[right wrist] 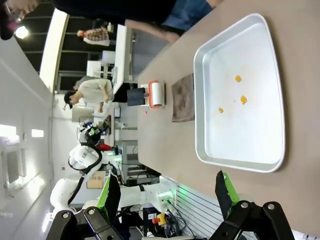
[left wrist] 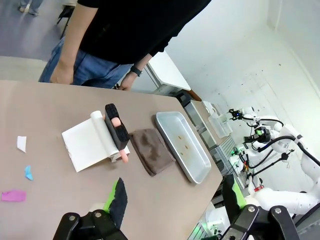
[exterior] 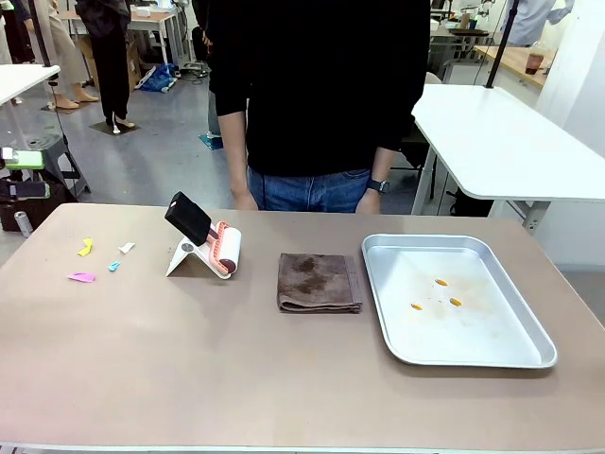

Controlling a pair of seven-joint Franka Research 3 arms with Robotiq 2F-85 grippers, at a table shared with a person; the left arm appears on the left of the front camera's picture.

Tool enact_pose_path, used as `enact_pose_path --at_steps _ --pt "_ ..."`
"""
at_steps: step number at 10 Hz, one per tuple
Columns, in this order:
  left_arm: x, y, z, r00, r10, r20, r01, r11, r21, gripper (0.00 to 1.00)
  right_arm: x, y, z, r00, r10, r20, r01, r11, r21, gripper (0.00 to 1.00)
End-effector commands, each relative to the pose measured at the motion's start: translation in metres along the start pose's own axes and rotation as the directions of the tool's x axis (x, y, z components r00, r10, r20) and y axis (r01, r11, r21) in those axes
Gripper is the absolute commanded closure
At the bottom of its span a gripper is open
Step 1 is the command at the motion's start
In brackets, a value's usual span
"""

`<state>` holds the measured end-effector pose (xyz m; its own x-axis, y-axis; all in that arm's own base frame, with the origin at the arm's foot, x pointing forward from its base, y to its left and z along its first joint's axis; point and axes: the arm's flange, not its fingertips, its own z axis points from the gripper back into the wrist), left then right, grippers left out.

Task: Clean the surface of the table.
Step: Hold the Lint Roller with your left hand and the towel with your right hand.

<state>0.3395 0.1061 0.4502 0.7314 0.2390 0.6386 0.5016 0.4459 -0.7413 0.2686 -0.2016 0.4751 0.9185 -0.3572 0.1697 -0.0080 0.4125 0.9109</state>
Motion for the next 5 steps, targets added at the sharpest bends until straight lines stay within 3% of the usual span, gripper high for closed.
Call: enact_pose_path --at_steps 1,3,5 --pt "-0.037 -0.012 0.003 1.0 -0.029 0.008 0.029 1.0 0.005 0.0 -0.003 0.002 -0.005 0.999 0.033 0.025 -0.033 0.999 -0.001 0.0" --pt "-0.037 -0.006 0.007 0.999 -0.044 -0.018 0.044 0.999 0.021 0.0 -0.005 0.011 -0.011 0.998 0.07 0.003 -0.07 0.997 -0.022 0.0" --pt "-0.021 -0.006 -0.002 0.994 -0.052 -0.097 0.056 0.997 0.045 0.0 -0.005 0.051 -0.04 0.986 0.158 -0.061 -0.163 0.982 -0.097 0.0"
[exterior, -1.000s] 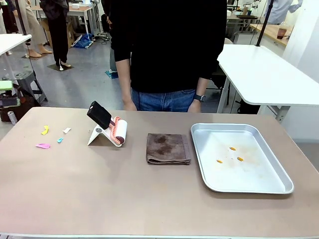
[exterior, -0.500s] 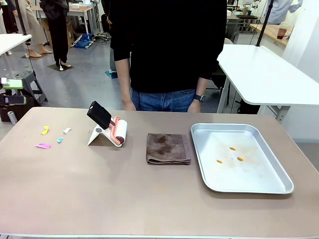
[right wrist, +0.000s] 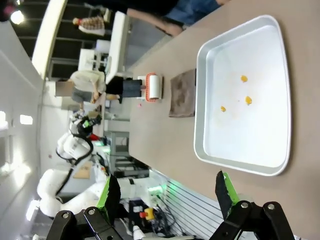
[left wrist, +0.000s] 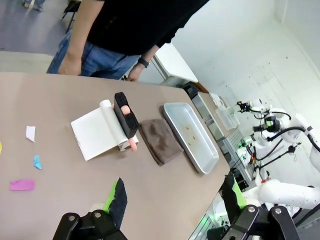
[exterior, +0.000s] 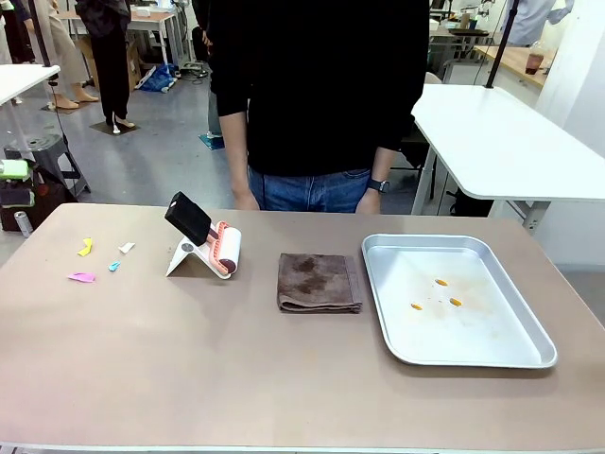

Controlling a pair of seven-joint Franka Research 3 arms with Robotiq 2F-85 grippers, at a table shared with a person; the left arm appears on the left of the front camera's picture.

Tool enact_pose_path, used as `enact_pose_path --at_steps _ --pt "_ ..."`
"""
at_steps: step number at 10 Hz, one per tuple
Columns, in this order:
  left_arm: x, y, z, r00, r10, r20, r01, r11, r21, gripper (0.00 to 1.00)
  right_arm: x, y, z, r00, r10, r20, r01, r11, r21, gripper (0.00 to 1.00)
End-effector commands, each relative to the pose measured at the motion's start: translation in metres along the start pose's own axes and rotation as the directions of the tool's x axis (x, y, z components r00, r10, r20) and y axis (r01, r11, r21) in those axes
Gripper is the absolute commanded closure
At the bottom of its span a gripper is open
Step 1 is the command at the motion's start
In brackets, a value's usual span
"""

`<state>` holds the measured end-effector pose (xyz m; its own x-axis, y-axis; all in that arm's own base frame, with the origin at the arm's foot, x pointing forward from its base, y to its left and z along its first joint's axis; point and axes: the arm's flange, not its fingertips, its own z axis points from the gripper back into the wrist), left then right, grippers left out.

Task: Clean the surface of the table.
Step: Hold the Lint Roller with your left hand and the towel with your right hand.

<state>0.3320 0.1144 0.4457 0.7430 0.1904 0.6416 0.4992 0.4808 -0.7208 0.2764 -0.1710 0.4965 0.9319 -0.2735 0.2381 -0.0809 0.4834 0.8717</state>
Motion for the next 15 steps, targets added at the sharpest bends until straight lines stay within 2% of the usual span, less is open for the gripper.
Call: enact_pose_path --at_steps 1,4,6,8,10,12,13,15 --pt "-0.001 -0.015 -0.023 0.994 -0.056 -0.094 0.058 0.998 0.021 0.0 0.002 0.048 -0.041 0.99 0.129 -0.064 -0.135 0.986 -0.096 0.0" --pt "0.041 -0.042 -0.064 0.942 -0.158 -0.297 0.181 0.982 0.049 0.0 0.012 0.12 -0.133 0.929 0.263 -0.261 -0.325 0.917 -0.233 0.0" --pt "0.075 -0.055 -0.099 0.89 -0.181 -0.419 0.231 0.97 0.071 0.0 0.014 0.147 -0.204 0.866 0.308 -0.393 -0.424 0.87 -0.253 0.0" --pt "0.104 -0.052 -0.123 0.841 -0.145 -0.522 0.251 0.958 0.137 0.0 0.015 0.159 -0.265 0.822 0.316 -0.474 -0.484 0.826 -0.288 0.0" --pt "0.129 -0.028 -0.132 0.799 -0.017 -0.6 0.222 0.938 0.268 0.0 0.016 0.163 -0.319 0.789 0.32 -0.525 -0.526 0.793 -0.306 0.0" --pt "0.139 -0.002 -0.144 0.795 0.074 -0.602 0.152 0.937 0.315 0.0 0.023 0.155 -0.362 0.806 0.289 -0.516 -0.497 0.803 -0.328 0.0" --pt "0.141 0.011 -0.149 0.812 0.107 -0.573 0.093 0.947 0.308 0.0 0.026 0.15 -0.38 0.836 0.286 -0.467 -0.481 0.792 -0.376 0.0" --pt "0.141 0.028 -0.164 0.853 0.167 -0.495 -0.021 0.958 0.287 0.0 0.024 0.138 -0.411 0.853 0.277 -0.442 -0.475 0.763 -0.439 0.0"
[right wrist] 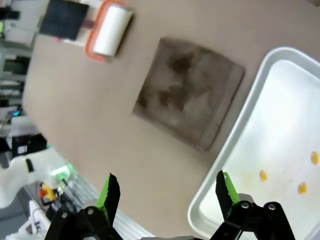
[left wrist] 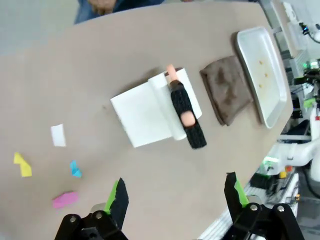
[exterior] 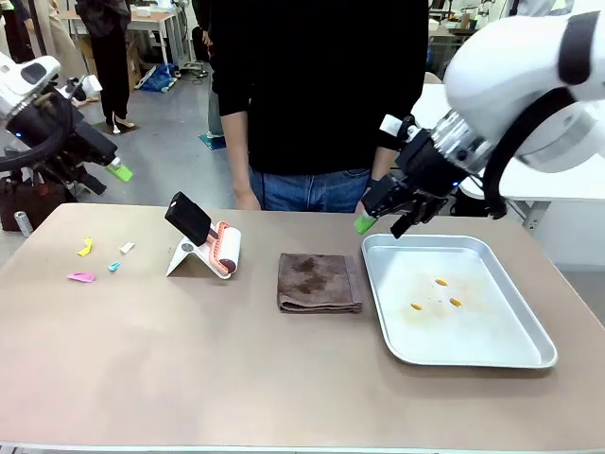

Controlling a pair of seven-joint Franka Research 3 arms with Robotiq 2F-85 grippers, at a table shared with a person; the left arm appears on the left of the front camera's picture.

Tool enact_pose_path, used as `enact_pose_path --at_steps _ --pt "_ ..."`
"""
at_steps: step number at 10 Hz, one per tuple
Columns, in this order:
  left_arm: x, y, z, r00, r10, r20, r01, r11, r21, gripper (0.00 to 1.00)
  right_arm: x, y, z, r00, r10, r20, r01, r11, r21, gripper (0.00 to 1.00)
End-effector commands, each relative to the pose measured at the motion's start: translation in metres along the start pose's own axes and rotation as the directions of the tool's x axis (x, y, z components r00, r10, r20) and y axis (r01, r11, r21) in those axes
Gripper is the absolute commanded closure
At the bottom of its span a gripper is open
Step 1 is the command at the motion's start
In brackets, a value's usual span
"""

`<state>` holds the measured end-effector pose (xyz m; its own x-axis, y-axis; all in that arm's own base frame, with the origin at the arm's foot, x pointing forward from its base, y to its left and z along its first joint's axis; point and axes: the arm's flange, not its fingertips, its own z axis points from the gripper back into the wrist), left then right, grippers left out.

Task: Clean the surface of the table.
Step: Hold the Lint Roller with your left hand and the towel with your right hand.

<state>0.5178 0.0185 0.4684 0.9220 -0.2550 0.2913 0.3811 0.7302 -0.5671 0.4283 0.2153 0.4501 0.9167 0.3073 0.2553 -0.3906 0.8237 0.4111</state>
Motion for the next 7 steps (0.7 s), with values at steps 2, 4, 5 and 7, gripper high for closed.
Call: enact_pose_path --at_steps 2,4,5,7 --pt "0.02 -0.001 -0.022 0.992 0.117 0.041 -0.113 0.99 -0.081 0.0 0.009 0.007 -0.038 0.997 -0.058 0.042 0.064 0.984 -0.167 0.0" --pt "0.034 -0.011 -0.047 0.991 0.135 0.004 -0.134 0.988 -0.08 0.0 0.01 0.014 -0.048 0.994 -0.046 0.095 0.057 0.991 -0.122 0.0" --pt "0.04 -0.017 -0.056 0.987 0.16 0.02 -0.158 0.983 -0.098 0.0 0.009 0.017 -0.05 0.993 -0.036 0.113 0.048 0.994 -0.099 0.0" --pt "0.029 -0.01 -0.053 0.992 0.128 -0.004 -0.128 0.988 -0.087 0.0 0.01 0.011 -0.047 0.997 -0.025 0.07 0.033 0.993 -0.109 0.0"
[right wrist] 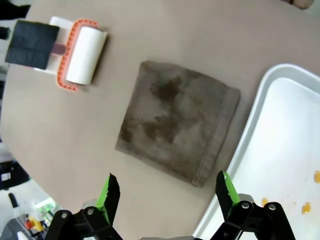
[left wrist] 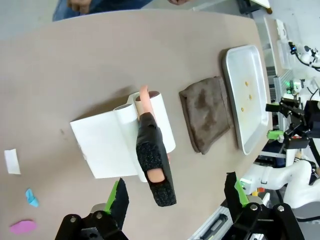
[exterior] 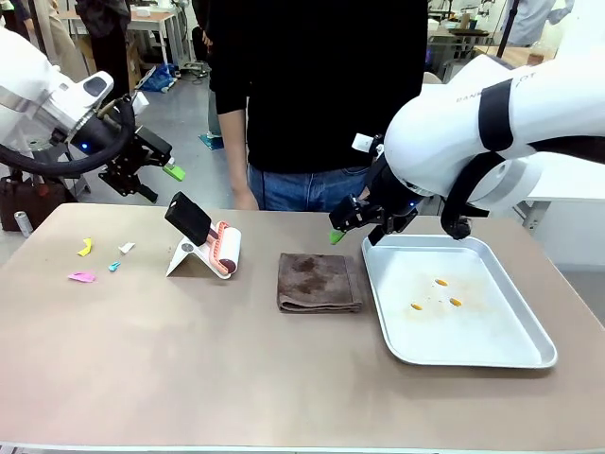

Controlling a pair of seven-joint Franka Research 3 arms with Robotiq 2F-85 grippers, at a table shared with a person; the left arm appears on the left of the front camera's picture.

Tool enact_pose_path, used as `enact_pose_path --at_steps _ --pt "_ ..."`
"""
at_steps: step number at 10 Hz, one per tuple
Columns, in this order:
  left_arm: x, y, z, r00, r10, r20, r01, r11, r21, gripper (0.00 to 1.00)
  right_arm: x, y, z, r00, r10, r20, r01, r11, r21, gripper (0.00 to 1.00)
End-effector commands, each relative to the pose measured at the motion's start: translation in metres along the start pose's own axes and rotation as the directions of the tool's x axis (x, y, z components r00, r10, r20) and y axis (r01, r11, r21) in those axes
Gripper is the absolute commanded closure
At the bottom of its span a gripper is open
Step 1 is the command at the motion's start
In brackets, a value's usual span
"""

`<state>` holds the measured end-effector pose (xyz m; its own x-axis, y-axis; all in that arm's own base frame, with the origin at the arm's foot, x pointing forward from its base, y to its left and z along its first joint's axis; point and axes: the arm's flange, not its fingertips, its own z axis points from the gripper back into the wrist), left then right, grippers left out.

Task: Clean the surface of the table.
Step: Hold the Lint Roller with your left hand and the towel with your right hand.

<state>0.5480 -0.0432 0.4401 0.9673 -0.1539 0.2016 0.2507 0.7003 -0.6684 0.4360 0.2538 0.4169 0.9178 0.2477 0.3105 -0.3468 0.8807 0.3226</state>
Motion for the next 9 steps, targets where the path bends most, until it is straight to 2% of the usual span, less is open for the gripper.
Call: enact_pose_path --at_steps 1,5,6,7,9 --pt "-0.006 0.007 0.011 1.0 -0.015 0.003 0.015 1.0 0.002 0.0 0.0 -0.004 0.0 1.0 0.002 -0.006 -0.002 1.0 -0.001 0.0" --pt "-0.002 0.007 0.008 1.0 0.005 0.009 -0.005 1.0 0.005 0.0 0.0 -0.002 0.0 1.0 -0.003 -0.001 0.003 1.0 -0.001 0.0" --pt "-0.004 -0.011 -0.007 1.0 0.007 -0.024 -0.007 1.0 0.027 0.0 0.004 0.011 -0.005 0.999 -0.006 -0.033 0.005 1.0 -0.03 0.0" --pt "0.0 -0.01 -0.012 0.993 0.059 -0.098 -0.058 0.998 0.016 0.0 0.011 0.016 -0.014 0.999 -0.024 -0.032 0.022 0.997 -0.073 0.0" --pt "-0.001 -0.007 -0.017 0.984 0.102 -0.143 -0.099 0.995 0.03 0.0 0.014 0.019 -0.036 0.995 -0.075 -0.069 0.067 0.992 -0.108 0.0"
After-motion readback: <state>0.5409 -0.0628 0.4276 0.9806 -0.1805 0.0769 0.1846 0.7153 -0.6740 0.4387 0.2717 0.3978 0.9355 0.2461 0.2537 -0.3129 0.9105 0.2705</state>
